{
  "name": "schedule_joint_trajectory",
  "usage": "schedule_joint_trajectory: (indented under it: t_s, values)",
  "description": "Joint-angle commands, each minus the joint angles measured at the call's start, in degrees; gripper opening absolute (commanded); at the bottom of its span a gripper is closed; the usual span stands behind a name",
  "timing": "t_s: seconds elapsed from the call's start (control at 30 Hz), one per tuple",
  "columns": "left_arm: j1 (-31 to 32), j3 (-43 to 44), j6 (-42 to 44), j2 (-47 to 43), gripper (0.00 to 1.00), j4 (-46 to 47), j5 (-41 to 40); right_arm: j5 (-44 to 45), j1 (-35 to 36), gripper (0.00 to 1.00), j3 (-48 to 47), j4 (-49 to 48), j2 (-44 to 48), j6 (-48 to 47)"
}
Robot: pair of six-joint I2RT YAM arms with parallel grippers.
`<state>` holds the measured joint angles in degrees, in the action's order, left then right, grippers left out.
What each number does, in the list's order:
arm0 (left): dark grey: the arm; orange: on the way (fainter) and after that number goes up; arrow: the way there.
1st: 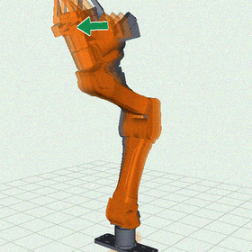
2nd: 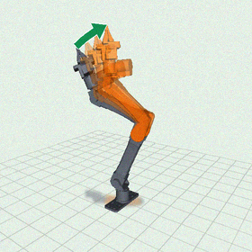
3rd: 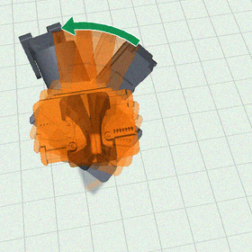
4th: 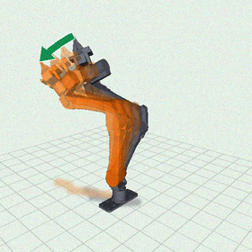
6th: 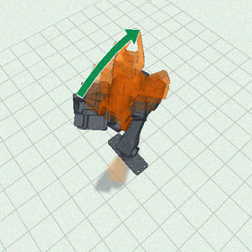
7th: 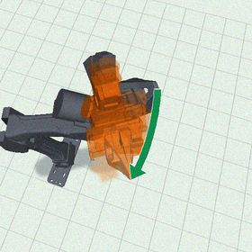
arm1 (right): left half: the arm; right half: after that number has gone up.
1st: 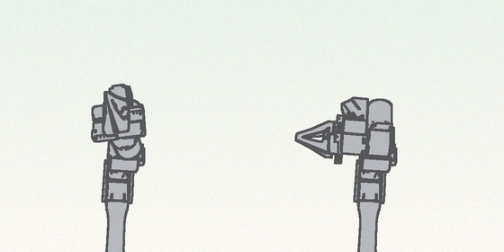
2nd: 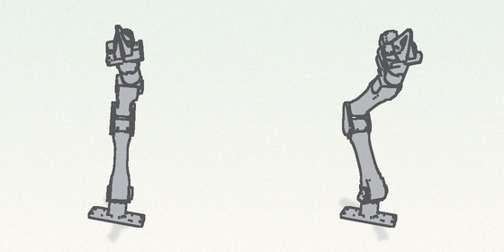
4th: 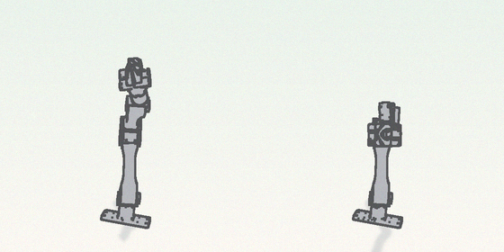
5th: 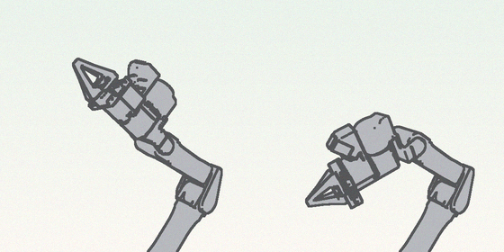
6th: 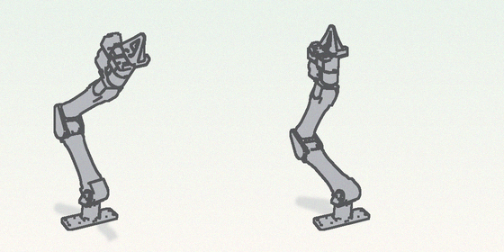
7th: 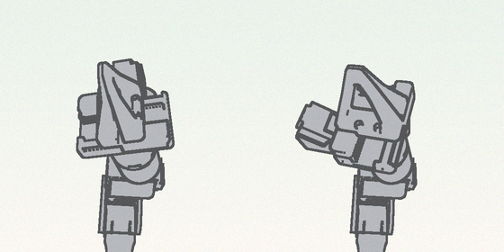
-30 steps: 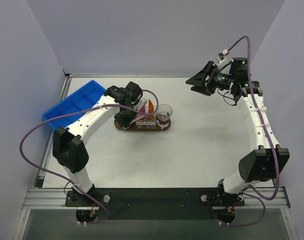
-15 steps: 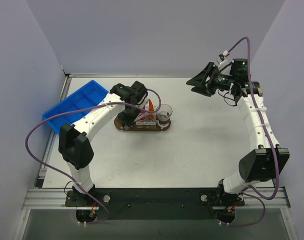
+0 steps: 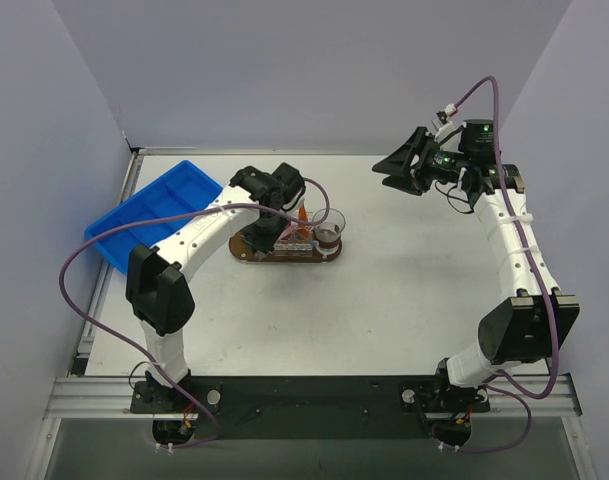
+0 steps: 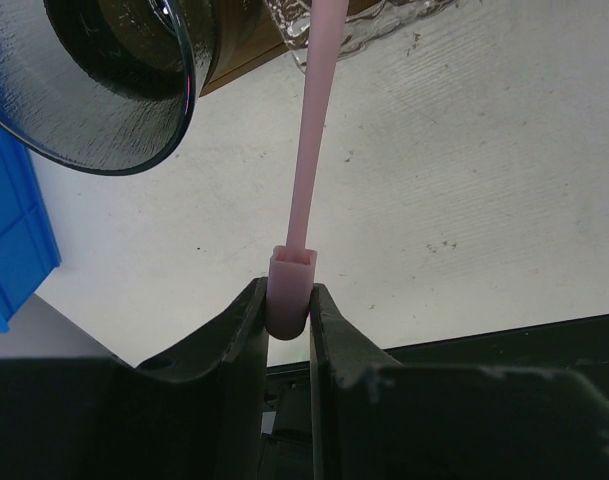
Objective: Prepare toiletry sets of a toothbrush and toothpaste on the tray
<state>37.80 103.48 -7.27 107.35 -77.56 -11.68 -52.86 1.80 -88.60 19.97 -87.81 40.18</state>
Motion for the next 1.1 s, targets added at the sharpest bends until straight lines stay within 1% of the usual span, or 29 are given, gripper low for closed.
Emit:
schedule_joint_trajectory:
  t_s: [0.0, 0.03, 0.07, 0.13, 0.17, 0.27, 0.3, 0.37, 0.4, 0.7, 0.77, 1.07]
  values:
    - [0.43, 3.74, -1.43, 0.49, 0.20, -1.37, -2.03, -1.37, -0.31, 0.50, 0.35, -1.69, 0.89, -1.25]
    - [0.43, 3.83, -1.61, 0.58, 0.22, -1.28, -2.20, -1.37, -0.31, 0.50, 0.44, -1.77, 0.89, -1.16]
    - [0.43, 4.01, -1.70, 0.49, 0.27, -1.19, -2.47, -1.28, -0.31, 0.50, 0.44, -1.69, 0.89, -1.25]
    - [0.43, 4.36, -1.87, 0.58, 0.31, -1.10, -2.82, -1.28, -0.31, 0.50, 0.36, -1.69, 0.89, -1.25]
    - [0.52, 4.36, -1.96, 0.49, 0.36, -1.02, -2.91, -1.19, -0.31, 0.50, 0.35, -1.69, 0.89, -1.25]
    - [0.52, 4.45, -1.87, 0.23, 0.43, -0.75, -2.73, -1.19, -0.31, 0.50, 0.18, -1.69, 0.97, -1.25]
    - [0.52, 4.36, -1.96, -0.12, 0.48, -0.49, -2.73, -1.10, -0.31, 0.51, 0.18, -1.69, 0.97, -1.25]
    - [0.69, 4.27, -1.61, -0.39, 0.51, 0.21, -3.08, -1.02, -0.31, 0.51, 0.18, -1.60, 0.97, -1.25]
    - [0.78, 4.36, -1.61, -0.65, 0.55, 0.56, -3.17, -1.02, -0.31, 0.51, 0.18, -1.68, 1.06, -1.25]
    - [0.87, 4.36, -1.34, -3.28, 0.63, 4.25, -3.00, -0.75, -0.40, 0.51, -0.08, -1.60, 1.41, -1.34]
    - [0.87, 4.27, -1.35, -3.90, 0.68, 5.13, -2.65, -0.67, -0.31, 0.51, -0.17, -1.60, 1.50, -1.25]
    - [0.70, 1.29, -0.99, -8.82, 0.70, 11.20, 0.17, -0.05, -0.57, 0.51, -0.35, -1.42, 2.29, -1.51]
